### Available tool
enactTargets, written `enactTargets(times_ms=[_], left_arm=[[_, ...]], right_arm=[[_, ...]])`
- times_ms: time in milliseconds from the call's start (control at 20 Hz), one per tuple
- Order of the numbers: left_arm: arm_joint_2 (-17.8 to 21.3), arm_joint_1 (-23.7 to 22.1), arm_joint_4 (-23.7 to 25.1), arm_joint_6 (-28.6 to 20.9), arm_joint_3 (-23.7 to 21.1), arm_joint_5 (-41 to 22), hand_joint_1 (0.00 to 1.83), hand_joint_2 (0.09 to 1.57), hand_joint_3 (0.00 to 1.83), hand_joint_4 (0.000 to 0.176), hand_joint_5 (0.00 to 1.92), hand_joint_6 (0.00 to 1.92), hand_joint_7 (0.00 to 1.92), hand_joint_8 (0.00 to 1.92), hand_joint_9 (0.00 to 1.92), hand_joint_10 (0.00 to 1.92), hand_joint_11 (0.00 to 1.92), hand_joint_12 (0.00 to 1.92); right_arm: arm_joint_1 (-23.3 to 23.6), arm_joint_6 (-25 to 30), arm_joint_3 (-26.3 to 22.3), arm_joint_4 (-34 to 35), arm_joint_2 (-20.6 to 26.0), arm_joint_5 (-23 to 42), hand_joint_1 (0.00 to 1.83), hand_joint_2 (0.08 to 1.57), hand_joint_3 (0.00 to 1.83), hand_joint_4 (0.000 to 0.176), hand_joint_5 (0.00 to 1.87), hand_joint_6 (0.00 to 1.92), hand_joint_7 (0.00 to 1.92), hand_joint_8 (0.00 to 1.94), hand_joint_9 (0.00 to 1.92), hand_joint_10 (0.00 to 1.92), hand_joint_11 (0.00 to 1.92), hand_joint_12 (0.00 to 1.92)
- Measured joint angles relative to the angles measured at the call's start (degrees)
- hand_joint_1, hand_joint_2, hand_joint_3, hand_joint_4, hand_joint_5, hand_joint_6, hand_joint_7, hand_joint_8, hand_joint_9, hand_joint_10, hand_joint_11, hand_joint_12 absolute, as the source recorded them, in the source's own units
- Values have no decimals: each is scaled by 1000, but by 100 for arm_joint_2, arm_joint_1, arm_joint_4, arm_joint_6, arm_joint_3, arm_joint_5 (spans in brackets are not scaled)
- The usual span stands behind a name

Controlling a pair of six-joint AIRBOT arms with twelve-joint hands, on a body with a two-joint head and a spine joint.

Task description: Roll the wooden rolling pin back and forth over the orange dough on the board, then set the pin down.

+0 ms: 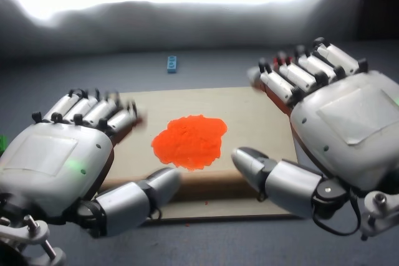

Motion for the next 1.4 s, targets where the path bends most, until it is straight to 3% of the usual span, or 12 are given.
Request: enactTargets(times_ms=[50,150,500,600,700,800,1000,1050,1100,1150,1200,1400], left_arm=[[0,0,72,-11,24,-26,0,1092,39,19,0,0,0,0,0,0,0,0],[-9,0,55,-11,44,-44,0,1148,59,0,0,0,0,0,0,0,0,0],[-118,129,-221,153,101,157,0,1186,19,1,0,0,0,0,0,0,0,0],[-214,144,-238,203,162,190,0,1174,12,12,0,0,0,0,0,0,0,0],[-332,142,-219,234,214,216,0,1191,19,0,0,0,0,0,0,0,0,0],[-463,144,-216,341,227,199,0,1176,10,10,0,0,0,0,0,0,0,0],[-754,144,-229,409,402,195,0,1174,8,0,15,6,0,0,0,0,0,0],[-800,144,-232,452,417,179,0,1148,0,17,2,0,0,0,0,0,0,0],[-852,184,-212,490,437,129,0,1142,0,21,0,0,0,0,0,0,0,0],[-903,221,-186,511,487,109,0,1154,0,11,0,0,0,0,0,0,0,0],[-955,249,-229,516,529,66,0,1172,7,4,0,0,0,0,0,0,0,0],[-1132,457,-225,398,704,-122,0,1185,12,8,0,0,0,0,0,0,0,0]], right_arm=[[0,9,0,-48,-2,11,0,1124,32,0,6,2,30,6,29,11,6,3],[0,74,0,-92,-13,111,0,1150,39,0,11,4,34,7,20,6,0,0],[-90,437,-2,-76,-162,413,0,1166,28,0,30,9,47,9,42,13,0,0],[-221,590,0,-70,-295,448,0,1164,22,0,28,6,69,14,69,20,16,8],[-317,741,0,-39,-413,483,0,1177,24,0,0,0,43,1,37,5,0,0],[-413,1005,20,-46,-531,599,0,1168,17,0,4,2,41,0,46,8,5,2],[-553,1381,361,-39,-898,839,0,1174,15,0,26,9,62,8,64,13,18,10],[-566,1486,466,-70,-964,872,0,1173,13,0,31,10,74,11,84,19,40,21],[-566,1576,638,-28,-1080,901,0,1173,12,0,32,10,77,11,88,20,44,23],[-566,1624,726,-26,-1145,905,0,1184,5,0,64,5,104,6,126,10,8,150],[-566,1681,802,-31,-1207,901,0,1200,6,0,71,3,103,2,113,6,1,118],[-638,1749,960,-83,-1401,824,0,1215,5,0,62,3,93,0,90,0,0,114]])
